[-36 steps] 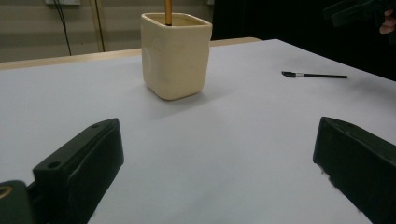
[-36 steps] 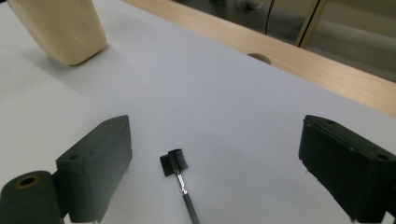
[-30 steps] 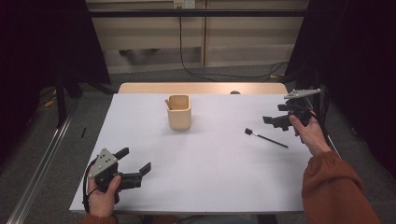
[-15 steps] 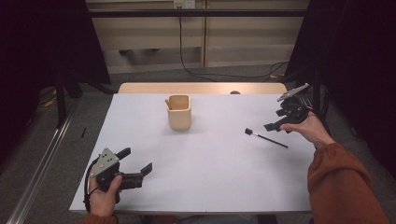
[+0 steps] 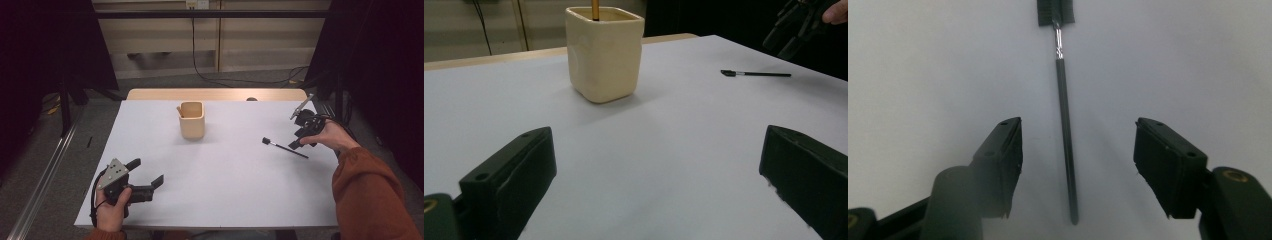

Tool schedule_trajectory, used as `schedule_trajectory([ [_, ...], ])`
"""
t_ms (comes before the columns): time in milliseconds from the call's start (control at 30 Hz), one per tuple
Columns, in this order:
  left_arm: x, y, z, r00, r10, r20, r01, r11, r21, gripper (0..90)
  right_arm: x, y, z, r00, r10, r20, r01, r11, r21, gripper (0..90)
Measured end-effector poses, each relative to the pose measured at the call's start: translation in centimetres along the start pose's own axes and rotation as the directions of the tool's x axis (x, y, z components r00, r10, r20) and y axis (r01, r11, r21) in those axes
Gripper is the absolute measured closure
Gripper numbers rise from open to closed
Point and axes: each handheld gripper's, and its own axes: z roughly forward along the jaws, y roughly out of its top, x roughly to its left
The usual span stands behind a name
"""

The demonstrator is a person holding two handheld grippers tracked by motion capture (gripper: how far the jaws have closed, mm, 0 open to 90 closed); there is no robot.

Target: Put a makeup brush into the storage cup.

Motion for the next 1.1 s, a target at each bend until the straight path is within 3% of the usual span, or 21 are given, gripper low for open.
schedule_trajectory([
  [200, 0.0, 0.0, -0.1, 1.0, -0.002, -0.002, 0.002, 1.0, -0.003, 1.7, -0.3, -0.3, 1.0, 0.9994, -0.022, -0.026, 0.024, 0.996, 0.085, 47.7],
  [500, 0.0, 0.0, -0.1, 1.0, -0.001, -0.004, 0.001, 1.0, -0.002, 1.7, -0.5, -0.5, 1.8, 0.9976, -0.053, -0.045, 0.061, 0.978, 0.197, 59.2],
  [1033, 0.1, -0.1, -0.1, 1.0, 0.001, 0.001, -0.001, 1.0, -0.004, 1.7, -0.7, -0.2, 3.2, 0.9964, -0.057, -0.062, 0.07, 0.972, 0.225, 67.8],
  [1100, 0.1, -0.1, -0.1, 1.0, -0.001, 0.0, 0.001, 1.0, -0.004, 1.7, -0.7, -0.2, 3.4, 0.9952, -0.075, -0.063, 0.088, 0.97, 0.228, 68.6],
])
